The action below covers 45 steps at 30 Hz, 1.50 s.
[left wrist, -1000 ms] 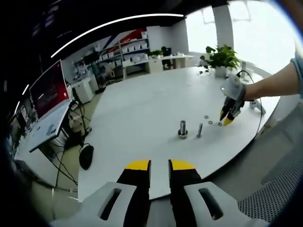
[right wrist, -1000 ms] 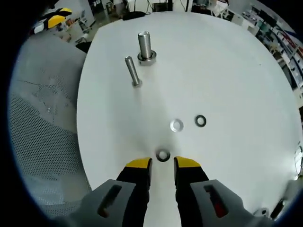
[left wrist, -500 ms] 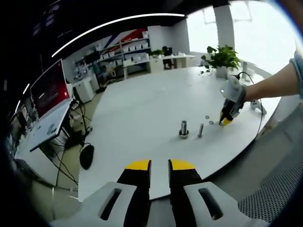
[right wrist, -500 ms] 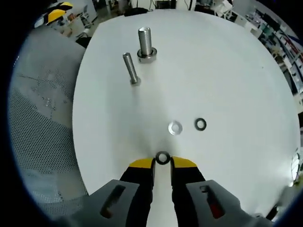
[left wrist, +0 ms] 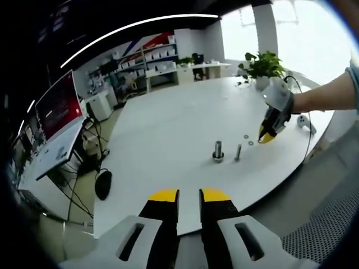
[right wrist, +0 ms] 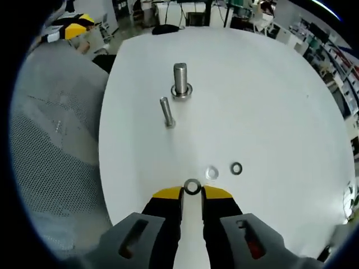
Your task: Place the washer onto the threaded stud by aligning its center hole with the stud, sliding it down to the base, and recovering from edge contact or off-axis alignment until the washer reaches the visible bottom stop.
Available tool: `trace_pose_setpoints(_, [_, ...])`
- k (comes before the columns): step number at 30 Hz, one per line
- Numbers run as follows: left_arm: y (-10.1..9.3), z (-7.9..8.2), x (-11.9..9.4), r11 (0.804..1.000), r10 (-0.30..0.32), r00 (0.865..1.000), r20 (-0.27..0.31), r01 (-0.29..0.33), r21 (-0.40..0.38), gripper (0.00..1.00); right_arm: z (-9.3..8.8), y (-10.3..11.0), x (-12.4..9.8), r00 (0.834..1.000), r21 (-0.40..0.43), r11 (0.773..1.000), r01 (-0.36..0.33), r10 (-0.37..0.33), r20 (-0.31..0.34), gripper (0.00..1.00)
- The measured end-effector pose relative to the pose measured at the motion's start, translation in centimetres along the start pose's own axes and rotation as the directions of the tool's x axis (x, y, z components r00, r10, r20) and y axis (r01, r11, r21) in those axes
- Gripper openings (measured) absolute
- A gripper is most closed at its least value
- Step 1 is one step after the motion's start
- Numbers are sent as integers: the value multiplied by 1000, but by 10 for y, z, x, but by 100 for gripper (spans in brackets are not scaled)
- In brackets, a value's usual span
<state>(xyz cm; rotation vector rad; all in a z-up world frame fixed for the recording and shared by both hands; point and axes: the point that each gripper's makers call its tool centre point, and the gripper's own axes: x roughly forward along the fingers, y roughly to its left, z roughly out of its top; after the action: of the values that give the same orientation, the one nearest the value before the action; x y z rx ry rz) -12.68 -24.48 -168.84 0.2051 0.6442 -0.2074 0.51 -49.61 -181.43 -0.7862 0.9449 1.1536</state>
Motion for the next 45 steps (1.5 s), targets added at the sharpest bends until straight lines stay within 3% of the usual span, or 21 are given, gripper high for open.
trace_pose_setpoints(11, [0, -1, 0, 1000, 1, 1000, -4, -1, 5, 12, 41, 11, -9, 996, -29, 999, 14, -12, 91, 14])
trace_pose_setpoints(18, [0, -1, 0, 1000, 0, 1000, -2, 0, 5, 12, 69, 21, -15, 989, -55, 998, -13, 21, 148, 14])
trace_pose_setpoints(26, [-1, 0, -1, 1000, -3, 1000, 4, 3, 9, 12, 83, 27, -10, 991, -106, 994, -18, 32, 130, 14])
trace_pose_setpoints(45, [-1, 1, 0, 1000, -9, 1000, 7, 9, 11, 12, 90, 31, 10, 997, -161, 985, -68, 73, 25, 14])
